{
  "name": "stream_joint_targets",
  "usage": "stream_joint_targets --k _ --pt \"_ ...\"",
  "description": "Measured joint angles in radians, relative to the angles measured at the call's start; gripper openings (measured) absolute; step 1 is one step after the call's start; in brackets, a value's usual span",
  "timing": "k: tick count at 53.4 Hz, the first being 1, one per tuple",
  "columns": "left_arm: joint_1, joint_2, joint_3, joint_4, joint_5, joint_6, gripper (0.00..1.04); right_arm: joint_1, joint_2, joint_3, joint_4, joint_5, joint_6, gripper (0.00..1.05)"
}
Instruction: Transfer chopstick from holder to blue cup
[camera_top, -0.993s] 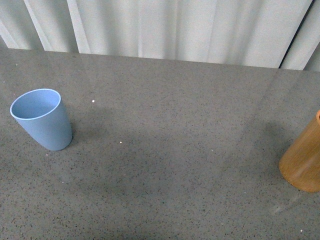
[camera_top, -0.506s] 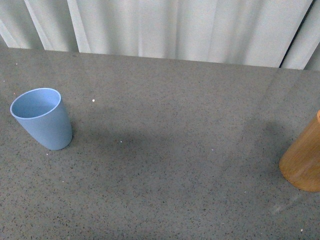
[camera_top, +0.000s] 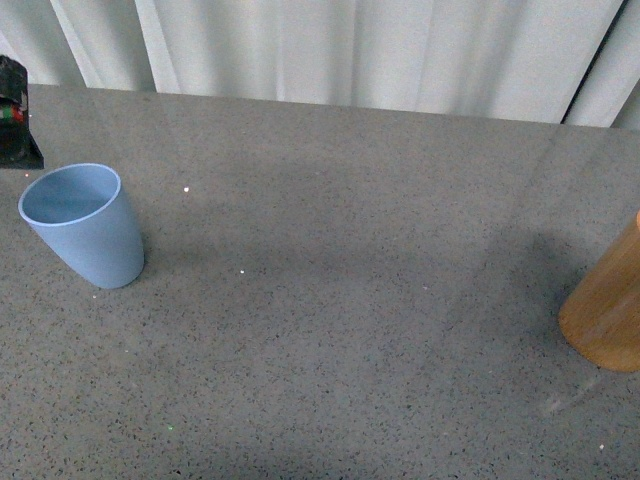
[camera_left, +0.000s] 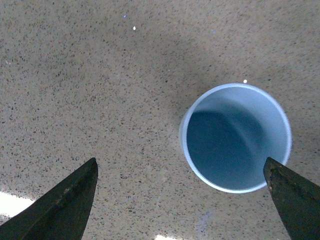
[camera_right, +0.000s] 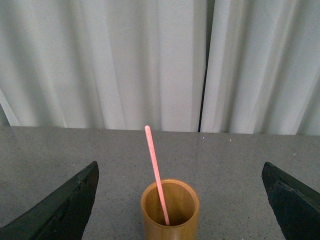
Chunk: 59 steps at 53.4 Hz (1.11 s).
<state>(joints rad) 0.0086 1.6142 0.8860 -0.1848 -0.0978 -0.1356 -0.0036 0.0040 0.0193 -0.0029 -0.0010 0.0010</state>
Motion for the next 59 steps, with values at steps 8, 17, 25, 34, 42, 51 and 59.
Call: stream_joint_targets --k 8,17,25,34,42,51,59 --pt "-0.016 0.082 0.007 0.031 -0.014 -0.006 0.98 0.0 0.0 0.0 0.0 0.0 0.0 0.95" --pt "-0.044 0.167 0.039 0.046 -0.019 -0.034 0.98 0.0 0.0 0.0 0.0 0.0 0.0 0.95" --pt "-0.061 0.22 0.077 0.028 -0.028 -0.061 0.98 0.0 0.0 0.0 0.0 0.0 0.0 0.95" --pt "-0.073 0.243 0.106 0.011 -0.03 -0.076 0.85 0.0 0.0 0.0 0.0 0.0 0.0 0.95" --pt "-0.082 0.244 0.126 -0.021 -0.018 -0.076 0.64 0.0 0.0 0.0 0.0 0.0 0.0 0.95" --pt "-0.089 0.244 0.136 -0.045 -0.01 -0.067 0.32 0.0 0.0 0.0 0.0 0.0 0.0 0.95" --pt "-0.09 0.244 0.139 -0.06 -0.009 -0.049 0.05 0.0 0.0 0.0 0.0 0.0 0.0 0.95"
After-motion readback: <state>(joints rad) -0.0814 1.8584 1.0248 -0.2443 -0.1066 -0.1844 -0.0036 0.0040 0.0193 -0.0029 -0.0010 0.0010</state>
